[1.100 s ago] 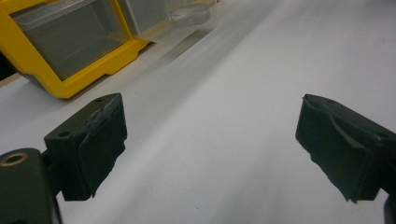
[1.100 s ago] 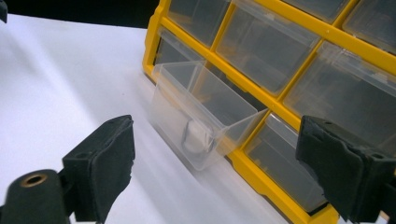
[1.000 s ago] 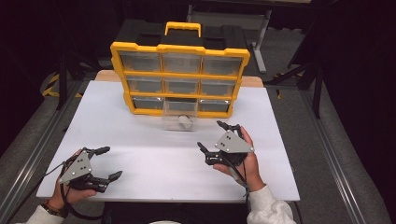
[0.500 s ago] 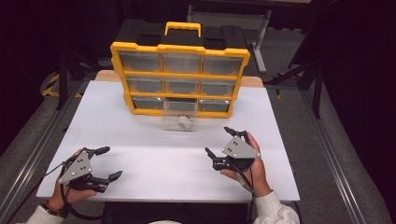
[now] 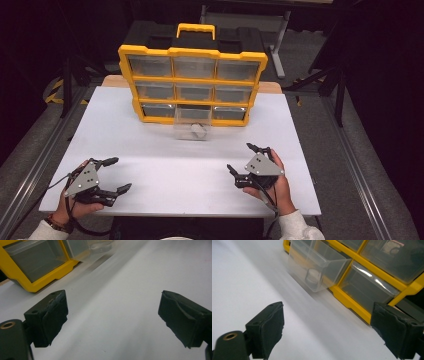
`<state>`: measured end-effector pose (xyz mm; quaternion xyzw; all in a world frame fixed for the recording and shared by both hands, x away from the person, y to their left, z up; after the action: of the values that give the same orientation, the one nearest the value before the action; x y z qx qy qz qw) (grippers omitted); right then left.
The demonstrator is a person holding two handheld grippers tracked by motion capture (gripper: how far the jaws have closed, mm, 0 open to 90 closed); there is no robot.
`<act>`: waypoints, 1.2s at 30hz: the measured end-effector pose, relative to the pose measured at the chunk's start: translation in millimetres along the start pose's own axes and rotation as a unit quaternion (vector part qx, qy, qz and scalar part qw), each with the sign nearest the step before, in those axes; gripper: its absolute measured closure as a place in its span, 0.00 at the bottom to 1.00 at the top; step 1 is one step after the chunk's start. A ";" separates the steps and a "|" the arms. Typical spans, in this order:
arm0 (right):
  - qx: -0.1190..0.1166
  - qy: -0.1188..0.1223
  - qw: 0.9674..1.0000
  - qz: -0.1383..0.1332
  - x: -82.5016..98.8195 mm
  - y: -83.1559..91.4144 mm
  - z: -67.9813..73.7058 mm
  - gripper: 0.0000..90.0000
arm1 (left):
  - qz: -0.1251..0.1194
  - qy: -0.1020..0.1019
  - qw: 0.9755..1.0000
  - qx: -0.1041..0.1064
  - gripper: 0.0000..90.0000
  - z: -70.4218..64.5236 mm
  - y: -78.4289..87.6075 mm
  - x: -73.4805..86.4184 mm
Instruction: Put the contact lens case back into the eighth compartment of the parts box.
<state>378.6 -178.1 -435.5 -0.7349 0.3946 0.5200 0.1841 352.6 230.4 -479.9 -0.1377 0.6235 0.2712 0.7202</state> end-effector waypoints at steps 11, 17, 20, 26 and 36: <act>0.012 -0.018 1.000 0.015 28.8 11.1 -3.1 0.14 | 0.002 -0.001 1.000 -0.001 0.11 0.7 -0.4 0.1; 0.014 -0.037 0.999 0.008 39.5 20.4 -3.5 0.13 | 0.001 0.004 1.000 -0.006 0.11 2.4 -1.2 0.6; 0.021 -0.034 0.999 0.012 45.1 25.4 -4.8 0.11 | 0.001 0.003 1.000 -0.007 0.11 3.1 -0.7 0.2; 0.026 -0.044 0.999 0.006 49.2 26.5 -6.5 0.09 | 0.007 -0.001 1.000 -0.009 0.11 2.6 -2.1 1.3; 0.043 -0.033 0.999 0.007 45.5 25.6 -5.9 0.07 | 0.010 -0.008 1.000 -0.003 0.11 0.0 -1.7 1.3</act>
<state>369.2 -215.8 -471.0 -0.7059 0.4152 0.5279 0.2249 353.7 229.3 -481.4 -0.1311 0.6184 0.2811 0.7220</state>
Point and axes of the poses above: each handheld gripper's, and its own axes: y roughly backward along the jaws, x roughly out of its underside, z roughly to its left, the point moved 6 cm from there along -y, roughly forward along the jaws, and after that the axes turned 15 degrees about -z, right-handed, at the moved point
